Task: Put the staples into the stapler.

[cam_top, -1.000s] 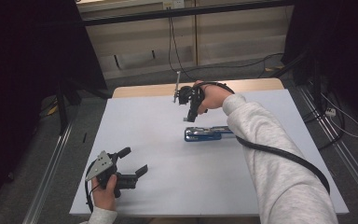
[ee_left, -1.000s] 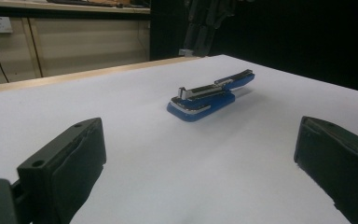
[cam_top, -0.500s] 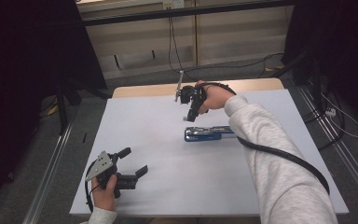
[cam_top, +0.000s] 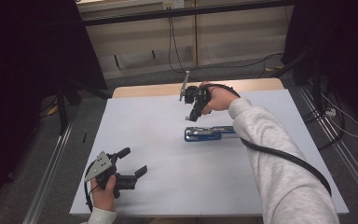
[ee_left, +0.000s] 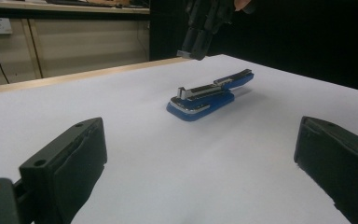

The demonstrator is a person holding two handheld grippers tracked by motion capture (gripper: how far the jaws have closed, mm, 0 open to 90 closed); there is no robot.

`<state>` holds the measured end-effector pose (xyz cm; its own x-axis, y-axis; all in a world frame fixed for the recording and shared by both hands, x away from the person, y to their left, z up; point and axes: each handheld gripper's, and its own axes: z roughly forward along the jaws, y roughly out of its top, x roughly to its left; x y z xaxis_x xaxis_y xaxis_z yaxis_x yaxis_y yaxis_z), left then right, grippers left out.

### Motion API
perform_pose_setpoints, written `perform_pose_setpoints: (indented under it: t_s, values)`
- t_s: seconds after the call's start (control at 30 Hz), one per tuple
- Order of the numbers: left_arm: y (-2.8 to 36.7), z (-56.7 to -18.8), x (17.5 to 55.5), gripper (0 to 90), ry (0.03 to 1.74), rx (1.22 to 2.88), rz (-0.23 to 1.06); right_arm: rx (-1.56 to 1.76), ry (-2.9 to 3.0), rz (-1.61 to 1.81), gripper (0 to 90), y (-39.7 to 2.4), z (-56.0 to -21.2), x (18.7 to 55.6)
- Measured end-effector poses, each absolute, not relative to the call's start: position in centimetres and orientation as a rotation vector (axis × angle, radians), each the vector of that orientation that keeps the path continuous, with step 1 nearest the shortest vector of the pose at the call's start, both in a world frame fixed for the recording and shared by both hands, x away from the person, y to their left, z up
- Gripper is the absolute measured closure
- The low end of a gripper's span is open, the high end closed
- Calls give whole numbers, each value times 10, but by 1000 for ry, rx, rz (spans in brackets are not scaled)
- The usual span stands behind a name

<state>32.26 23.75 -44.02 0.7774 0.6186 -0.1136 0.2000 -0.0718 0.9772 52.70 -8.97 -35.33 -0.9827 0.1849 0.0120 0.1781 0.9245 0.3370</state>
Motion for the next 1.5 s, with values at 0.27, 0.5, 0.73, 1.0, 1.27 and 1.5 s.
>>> perform_pose_setpoints:
  t_s: [0.27,0.5,0.73,1.0,1.27,1.5]
  values:
    - [238,-440,322,25,658,1637,386,312,3067,549,790,-96,-358,526]
    - [238,-440,323,25,651,1626,388,313,3066,543,790,-95,-360,526]
    - [239,-439,323,25,640,1638,395,309,3073,548,790,-92,-364,525]
    - [239,-440,323,24,652,1635,389,318,3077,549,790,-92,-369,525]
    - [239,-439,323,24,650,1636,386,305,3092,534,790,-90,-375,523]
    - [239,-439,323,24,648,1638,391,295,3102,523,790,-90,-381,521]
